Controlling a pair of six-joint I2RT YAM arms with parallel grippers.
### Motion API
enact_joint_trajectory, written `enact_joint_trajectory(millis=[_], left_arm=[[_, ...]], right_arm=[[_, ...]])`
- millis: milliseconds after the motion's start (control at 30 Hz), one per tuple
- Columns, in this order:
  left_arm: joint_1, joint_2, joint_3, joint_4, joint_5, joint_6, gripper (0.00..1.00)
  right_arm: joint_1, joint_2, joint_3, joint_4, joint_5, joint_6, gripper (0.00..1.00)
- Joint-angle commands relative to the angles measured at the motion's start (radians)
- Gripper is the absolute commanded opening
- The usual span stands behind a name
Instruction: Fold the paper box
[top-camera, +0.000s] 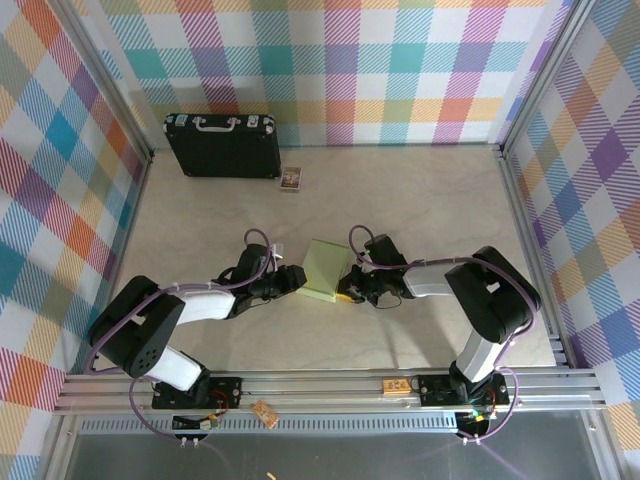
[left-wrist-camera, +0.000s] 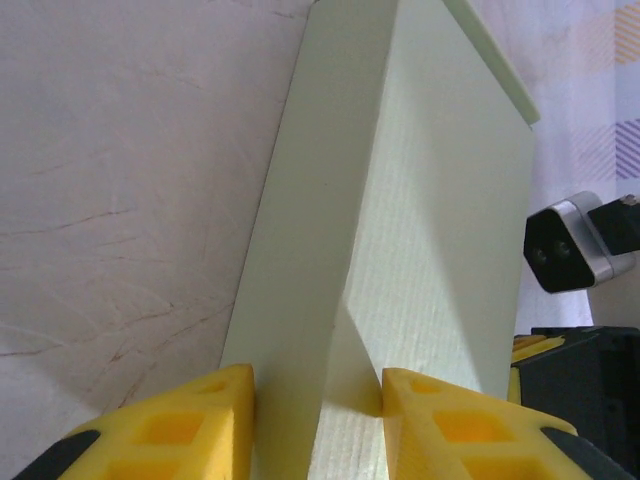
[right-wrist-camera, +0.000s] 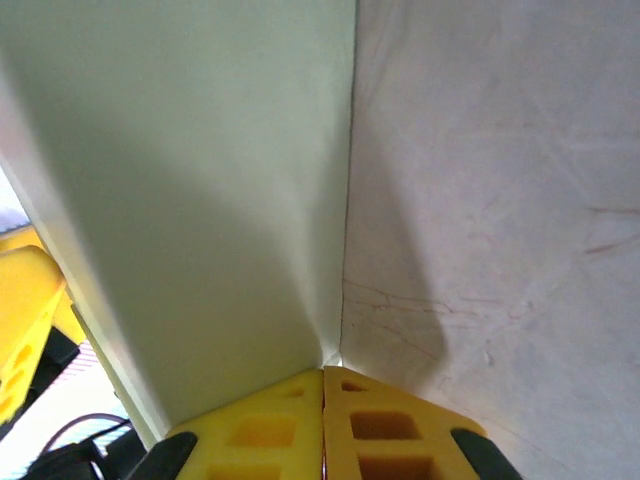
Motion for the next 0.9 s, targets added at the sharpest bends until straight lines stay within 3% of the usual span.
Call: enact_joint_trajectory(millis=[0, 667, 867], left_arm=[[-0.07, 0.036, -0.027, -0.019, 0.104, -0.046, 0.37], [-0.175, 0.078, -0.011, 0.05, 0.11, -0.102, 0.39], [-0.162, 0.01, 0.016, -0.155, 0.009, -0.007, 0.45]], right_arm=[[0.028, 0.018, 0.042, 0.208, -0.072, 0.087, 0.09], [0.028, 0.017, 0.118, 0.254, -0.148, 0.15, 0.1], [0.006, -0.052, 0.127, -0.021, -0.042, -0.044, 0.12]])
